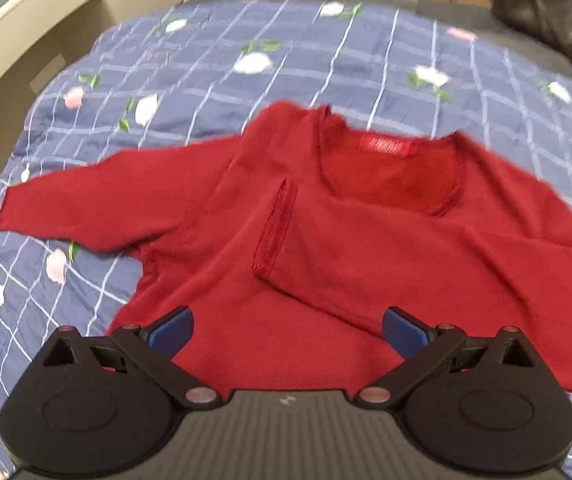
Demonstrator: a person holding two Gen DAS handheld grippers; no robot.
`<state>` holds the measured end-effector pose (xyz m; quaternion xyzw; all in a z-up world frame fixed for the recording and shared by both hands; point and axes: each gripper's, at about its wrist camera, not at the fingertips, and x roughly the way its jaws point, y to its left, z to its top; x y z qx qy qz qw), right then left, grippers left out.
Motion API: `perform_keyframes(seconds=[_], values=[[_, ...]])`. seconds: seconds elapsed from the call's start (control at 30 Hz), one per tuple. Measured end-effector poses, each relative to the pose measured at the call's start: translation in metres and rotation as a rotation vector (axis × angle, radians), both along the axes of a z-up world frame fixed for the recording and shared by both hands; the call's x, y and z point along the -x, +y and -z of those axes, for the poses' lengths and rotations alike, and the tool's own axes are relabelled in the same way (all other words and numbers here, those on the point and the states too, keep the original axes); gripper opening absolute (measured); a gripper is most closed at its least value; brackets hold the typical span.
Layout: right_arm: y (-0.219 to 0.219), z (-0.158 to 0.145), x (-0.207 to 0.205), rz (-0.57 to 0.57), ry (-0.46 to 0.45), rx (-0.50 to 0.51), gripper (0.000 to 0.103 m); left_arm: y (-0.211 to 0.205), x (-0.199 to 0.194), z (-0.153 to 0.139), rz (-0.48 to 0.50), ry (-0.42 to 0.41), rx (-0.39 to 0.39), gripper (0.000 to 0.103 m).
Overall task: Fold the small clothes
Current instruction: 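Move the left tool to the other sleeve cuff and grasp it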
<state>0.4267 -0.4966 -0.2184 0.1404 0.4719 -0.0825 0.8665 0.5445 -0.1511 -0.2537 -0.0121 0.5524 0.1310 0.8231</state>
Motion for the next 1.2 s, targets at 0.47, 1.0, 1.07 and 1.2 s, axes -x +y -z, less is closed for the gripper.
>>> perform_keyframes(seconds=[0.47,1.0,1.07,1.2], values=[[-0.065,-0.127,0.015,0.295,-0.286,0.249,0.102,0.118,0.058,-0.053,-0.159,0.0,0.003,0.103],[0.233,-0.032,-0.005,-0.235,0.168,0.004,0.102,0.374,0.115,-0.048,-0.424,0.047,-0.019,0.103],[0.27,-0.021,0.007,-0.276,0.21,-0.009,0.102,0.395,0.107,-0.039,-0.43,0.054,-0.041,0.103],[0.327,0.003,0.021,-0.314,0.286,-0.01,0.102,0.425,0.087,-0.021,-0.455,0.058,-0.086,0.103]])
